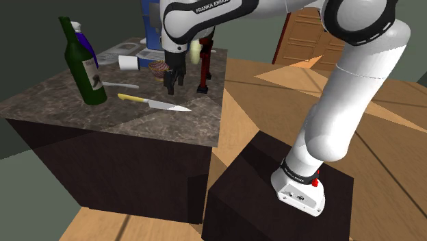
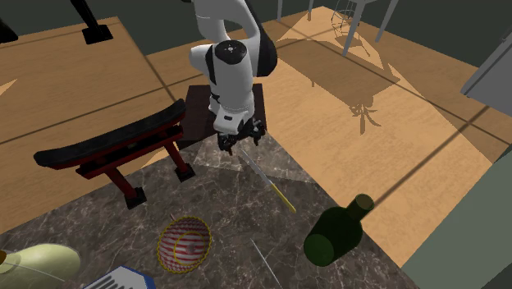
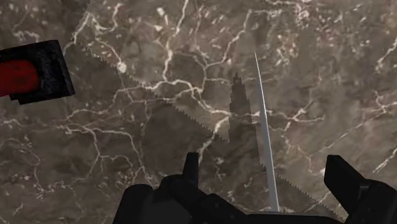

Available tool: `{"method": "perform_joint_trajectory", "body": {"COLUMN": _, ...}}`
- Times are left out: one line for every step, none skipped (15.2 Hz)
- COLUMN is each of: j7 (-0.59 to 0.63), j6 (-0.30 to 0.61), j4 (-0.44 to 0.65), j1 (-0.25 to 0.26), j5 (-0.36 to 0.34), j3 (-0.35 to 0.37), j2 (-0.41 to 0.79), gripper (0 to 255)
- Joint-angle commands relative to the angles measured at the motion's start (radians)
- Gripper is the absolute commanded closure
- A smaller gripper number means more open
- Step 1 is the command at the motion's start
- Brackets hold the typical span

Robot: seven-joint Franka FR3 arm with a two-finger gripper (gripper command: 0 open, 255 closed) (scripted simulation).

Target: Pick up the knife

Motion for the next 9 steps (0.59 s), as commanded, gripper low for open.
{"method": "perform_joint_trajectory", "body": {"j7": -0.014, "j6": 0.012, "j4": 0.06, "j1": 0.012, "j5": -0.012, "j3": 0.012, "j2": 0.066, "gripper": 0}}
{"method": "perform_joint_trajectory", "body": {"j7": -0.021, "j6": 0.017, "j4": 0.093, "j1": 0.019, "j5": -0.019, "j3": 0.017, "j2": 0.101, "gripper": 0}}
{"method": "perform_joint_trajectory", "body": {"j7": -0.027, "j6": 0.02, "j4": 0.127, "j1": 0.025, "j5": -0.026, "j3": 0.023, "j2": 0.136, "gripper": 0}}
{"method": "perform_joint_trajectory", "body": {"j7": -0.033, "j6": 0.022, "j4": 0.162, "j1": 0.032, "j5": -0.034, "j3": 0.028, "j2": 0.171, "gripper": 0}}
{"method": "perform_joint_trajectory", "body": {"j7": -0.039, "j6": 0.024, "j4": 0.199, "j1": 0.039, "j5": -0.042, "j3": 0.033, "j2": 0.206, "gripper": 0}}
{"method": "perform_joint_trajectory", "body": {"j7": -0.045, "j6": 0.024, "j4": 0.236, "j1": 0.046, "j5": -0.051, "j3": 0.038, "j2": 0.242, "gripper": 0}}
{"method": "perform_joint_trajectory", "body": {"j7": -0.051, "j6": 0.023, "j4": 0.275, "j1": 0.054, "j5": -0.06, "j3": 0.043, "j2": 0.277, "gripper": 0}}
{"method": "perform_joint_trajectory", "body": {"j7": -0.053, "j6": 0.023, "j4": 0.284, "j1": 0.056, "j5": -0.061, "j3": 0.043, "j2": 0.286, "gripper": 0}}
{"method": "perform_joint_trajectory", "body": {"j7": -0.052, "j6": 0.035, "j4": 0.276, "j1": 0.056, "j5": -0.062, "j3": 0.043, "j2": 0.289, "gripper": 0}}
